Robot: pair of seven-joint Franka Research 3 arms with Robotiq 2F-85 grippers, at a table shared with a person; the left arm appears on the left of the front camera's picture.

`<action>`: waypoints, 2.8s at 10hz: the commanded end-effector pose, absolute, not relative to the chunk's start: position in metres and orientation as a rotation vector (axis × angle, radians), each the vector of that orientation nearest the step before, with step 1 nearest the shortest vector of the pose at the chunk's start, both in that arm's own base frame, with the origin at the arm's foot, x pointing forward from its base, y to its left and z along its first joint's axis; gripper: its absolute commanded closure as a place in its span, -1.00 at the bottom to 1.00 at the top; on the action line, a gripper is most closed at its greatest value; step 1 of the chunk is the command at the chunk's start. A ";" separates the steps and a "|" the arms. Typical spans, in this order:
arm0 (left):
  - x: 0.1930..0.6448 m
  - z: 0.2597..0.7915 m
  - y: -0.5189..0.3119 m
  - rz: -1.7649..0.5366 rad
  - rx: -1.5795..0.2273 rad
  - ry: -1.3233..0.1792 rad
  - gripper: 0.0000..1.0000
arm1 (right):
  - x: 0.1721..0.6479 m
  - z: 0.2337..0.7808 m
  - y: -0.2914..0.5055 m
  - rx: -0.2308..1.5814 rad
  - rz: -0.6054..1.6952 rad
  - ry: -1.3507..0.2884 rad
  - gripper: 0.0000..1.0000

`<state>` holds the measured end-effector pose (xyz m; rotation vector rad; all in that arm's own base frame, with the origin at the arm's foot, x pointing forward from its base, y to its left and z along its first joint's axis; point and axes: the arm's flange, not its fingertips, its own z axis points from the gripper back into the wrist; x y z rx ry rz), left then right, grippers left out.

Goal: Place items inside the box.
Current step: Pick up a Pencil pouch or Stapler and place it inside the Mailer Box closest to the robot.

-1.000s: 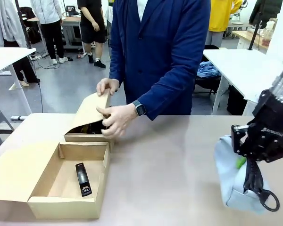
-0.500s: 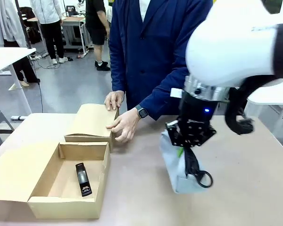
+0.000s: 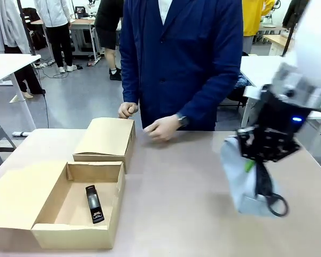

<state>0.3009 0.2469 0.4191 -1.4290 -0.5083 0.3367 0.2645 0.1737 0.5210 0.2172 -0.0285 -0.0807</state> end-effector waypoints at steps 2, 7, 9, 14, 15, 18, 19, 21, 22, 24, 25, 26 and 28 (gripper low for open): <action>0.301 0.419 0.246 0.313 -1.431 -0.516 -1.00 | 0.246 0.519 0.160 0.226 -0.099 -0.040 0.78; 0.301 0.419 0.246 0.313 -1.431 -0.516 -1.00 | 0.267 0.513 0.191 0.166 0.024 0.002 1.00; 0.301 0.419 0.246 0.313 -1.431 -0.516 -1.00 | 0.291 0.514 0.237 0.195 0.113 0.016 1.00; 0.301 0.419 0.246 0.313 -1.431 -0.516 -1.00 | 0.320 0.493 0.497 0.363 0.078 -0.077 1.00; 0.301 0.419 0.246 0.313 -1.431 -0.516 -1.00 | 0.314 0.478 0.521 0.388 0.064 -0.057 1.00; 0.301 0.419 0.246 0.313 -1.431 -0.516 -1.00 | 0.296 0.490 0.497 0.429 0.101 -0.035 1.00; 0.301 0.419 0.246 0.313 -1.431 -0.516 -1.00 | 0.298 0.468 0.514 0.425 0.103 -0.048 0.78; 0.301 0.419 0.246 0.313 -1.431 -0.516 -1.00 | 0.299 0.471 0.535 0.397 0.101 -0.086 0.78; 0.301 0.419 0.246 0.313 -1.431 -0.516 -1.00 | 0.304 0.469 0.550 0.407 0.121 -0.080 0.78; 0.301 0.419 0.246 0.313 -1.431 -0.516 -1.00 | 0.314 0.455 0.577 0.385 0.140 -0.026 0.78; 0.301 0.419 0.246 0.313 -1.431 -0.516 -1.00 | 0.318 0.447 0.585 0.385 0.140 -0.001 0.78; 0.301 0.419 0.246 0.313 -1.431 -0.516 -1.00 | 0.322 0.438 0.592 0.356 0.135 0.000 0.78; 0.301 0.419 0.246 0.313 -1.431 -0.516 -1.00 | 0.329 0.416 0.597 0.349 0.148 0.065 0.78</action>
